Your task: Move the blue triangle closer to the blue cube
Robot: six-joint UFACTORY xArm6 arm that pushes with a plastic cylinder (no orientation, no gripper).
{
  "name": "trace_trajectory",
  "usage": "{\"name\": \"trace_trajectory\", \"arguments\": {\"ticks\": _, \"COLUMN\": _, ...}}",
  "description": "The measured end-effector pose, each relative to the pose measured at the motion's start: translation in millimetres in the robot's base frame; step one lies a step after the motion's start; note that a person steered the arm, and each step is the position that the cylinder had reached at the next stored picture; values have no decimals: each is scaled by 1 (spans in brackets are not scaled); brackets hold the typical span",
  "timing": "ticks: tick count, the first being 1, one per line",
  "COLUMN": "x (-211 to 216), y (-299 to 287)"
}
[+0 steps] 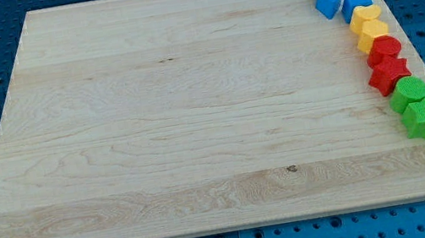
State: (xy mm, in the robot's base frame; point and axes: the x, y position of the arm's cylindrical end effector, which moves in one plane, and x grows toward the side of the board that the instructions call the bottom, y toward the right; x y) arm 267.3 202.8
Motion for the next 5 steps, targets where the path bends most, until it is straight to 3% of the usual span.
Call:
{"name": "trace_trajectory", "arguments": {"ticks": 1, "x": -8, "y": -21}}
{"name": "trace_trajectory", "arguments": {"ticks": 5, "x": -6, "y": -17}}
